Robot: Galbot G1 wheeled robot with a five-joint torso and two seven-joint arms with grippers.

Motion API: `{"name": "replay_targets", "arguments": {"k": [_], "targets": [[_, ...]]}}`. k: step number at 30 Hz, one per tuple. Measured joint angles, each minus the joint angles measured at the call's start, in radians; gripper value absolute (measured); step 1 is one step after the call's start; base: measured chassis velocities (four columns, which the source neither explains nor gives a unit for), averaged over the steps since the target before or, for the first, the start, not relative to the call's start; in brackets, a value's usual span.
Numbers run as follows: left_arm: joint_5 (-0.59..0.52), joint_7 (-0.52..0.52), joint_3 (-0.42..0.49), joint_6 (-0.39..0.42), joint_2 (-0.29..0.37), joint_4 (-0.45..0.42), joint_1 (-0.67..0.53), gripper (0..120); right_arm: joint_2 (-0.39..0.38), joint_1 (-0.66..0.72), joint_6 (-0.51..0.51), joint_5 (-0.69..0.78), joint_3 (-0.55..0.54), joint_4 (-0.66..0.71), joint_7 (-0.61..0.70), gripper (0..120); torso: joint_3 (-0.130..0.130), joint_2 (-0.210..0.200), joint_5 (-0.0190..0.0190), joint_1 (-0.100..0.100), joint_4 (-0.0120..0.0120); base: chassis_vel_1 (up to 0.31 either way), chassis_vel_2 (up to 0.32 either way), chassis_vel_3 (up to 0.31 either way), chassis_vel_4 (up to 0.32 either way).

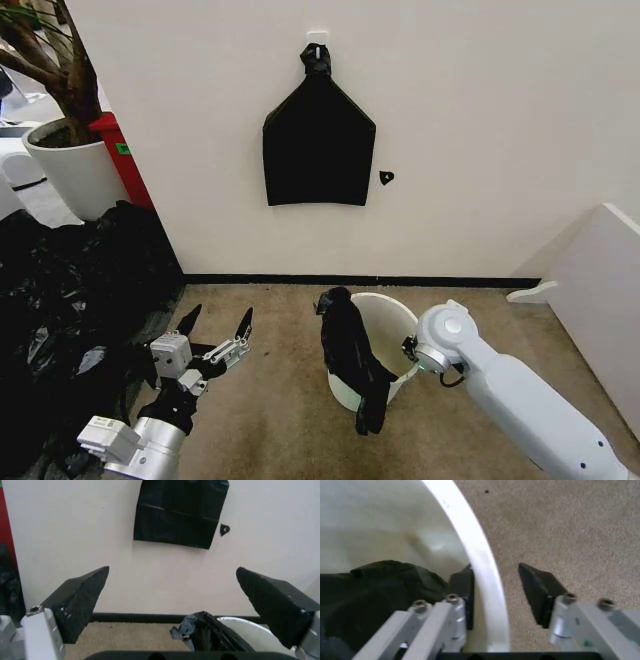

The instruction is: Place the garbage bag over the trash bin.

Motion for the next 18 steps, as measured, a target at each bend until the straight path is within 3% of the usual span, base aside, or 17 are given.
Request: {"name": "replay_targets", "arguments": {"k": [8, 12, 16, 18], "targets": [[0.001, -0.003, 0.011, 0.004, 0.002, -0.001, -0.005, 100, -0.074, -0.034, -0.008, -0.002, 0.049, 0.1, -0.002, 56, 0.0, 0.0, 0.0, 0.0, 0.0002, 0.0, 0.0, 0.0, 0.0], [-0.017, -0.043, 0.043, 0.035, 0.044, 0.0, -0.016, 100, -0.126, -0.081, -0.066, -0.021, 0.126, 0.195, -0.021, 73, 0.0, 0.0, -0.0001, 0.0, 0.0, 0.0, 0.0, 0.0, 0.0], [-0.045, -0.091, 0.078, 0.079, 0.1, 0.008, -0.045, 100, -0.165, -0.14, -0.121, -0.145, 0.163, 0.261, -0.103, 86, 0.0, 0.0, -0.0001, 0.0, 0.0, 0.0, 0.0, 0.0, 0.0], [-0.077, -0.134, 0.105, 0.114, 0.134, 0.016, -0.076, 100, -0.185, -0.197, -0.144, -0.326, 0.182, 0.293, -0.211, 94, 0.0, 0.0, -0.0005, 0.0, -0.0007, 0.0, 0.0, 0.0, 0.0]]}}
